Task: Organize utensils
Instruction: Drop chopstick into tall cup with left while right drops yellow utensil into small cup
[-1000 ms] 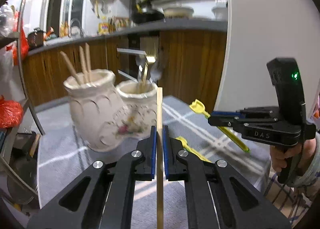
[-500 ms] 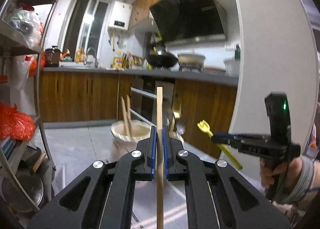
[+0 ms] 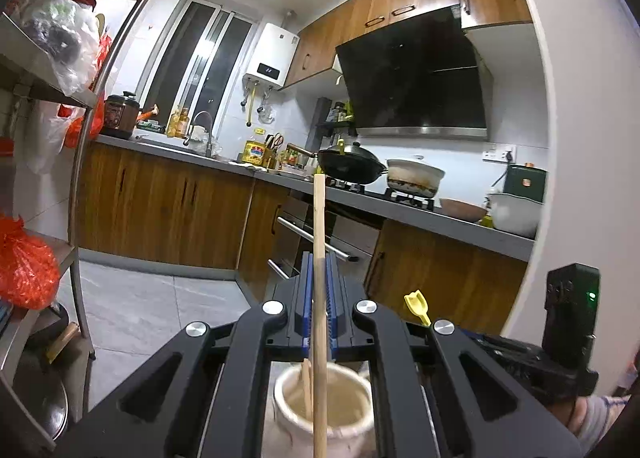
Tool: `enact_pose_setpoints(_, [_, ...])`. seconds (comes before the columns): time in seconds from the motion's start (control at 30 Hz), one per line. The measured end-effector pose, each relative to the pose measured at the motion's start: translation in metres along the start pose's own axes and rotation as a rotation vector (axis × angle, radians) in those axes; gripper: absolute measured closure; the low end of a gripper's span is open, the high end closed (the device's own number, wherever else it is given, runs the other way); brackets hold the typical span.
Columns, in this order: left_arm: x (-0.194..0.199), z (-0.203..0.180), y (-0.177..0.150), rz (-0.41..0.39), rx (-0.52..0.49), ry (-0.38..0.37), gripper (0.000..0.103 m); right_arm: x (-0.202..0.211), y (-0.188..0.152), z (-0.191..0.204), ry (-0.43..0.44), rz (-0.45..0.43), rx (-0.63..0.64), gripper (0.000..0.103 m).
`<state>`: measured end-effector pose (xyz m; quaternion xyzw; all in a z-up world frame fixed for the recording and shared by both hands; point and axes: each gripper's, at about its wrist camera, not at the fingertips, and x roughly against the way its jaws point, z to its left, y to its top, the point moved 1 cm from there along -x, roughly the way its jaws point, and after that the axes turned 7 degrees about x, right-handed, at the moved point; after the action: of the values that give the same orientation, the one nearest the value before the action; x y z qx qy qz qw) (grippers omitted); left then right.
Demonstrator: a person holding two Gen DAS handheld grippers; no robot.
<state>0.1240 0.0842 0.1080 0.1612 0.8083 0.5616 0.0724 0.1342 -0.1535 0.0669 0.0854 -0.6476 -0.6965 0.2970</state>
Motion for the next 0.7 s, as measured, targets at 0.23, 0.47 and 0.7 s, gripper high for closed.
enact_pose_setpoints(0.23, [-0.044, 0.002, 0.003, -0.024, 0.005, 0.036, 0.097, -0.032, -0.001, -0.022, 0.02, 0.006, -0.128, 0.092])
enact_pose_setpoints(0.47, [-0.066, 0.009, -0.003, -0.031, 0.019, 0.054, 0.097, -0.045, -0.009, -0.017, 0.018, -0.004, -0.115, 0.092])
enact_pose_setpoints(0.7, [-0.064, 0.015, -0.013, 0.008, 0.032, 0.029, 0.097, -0.057, -0.018, -0.006, -0.021, 0.0, -0.031, 0.092])
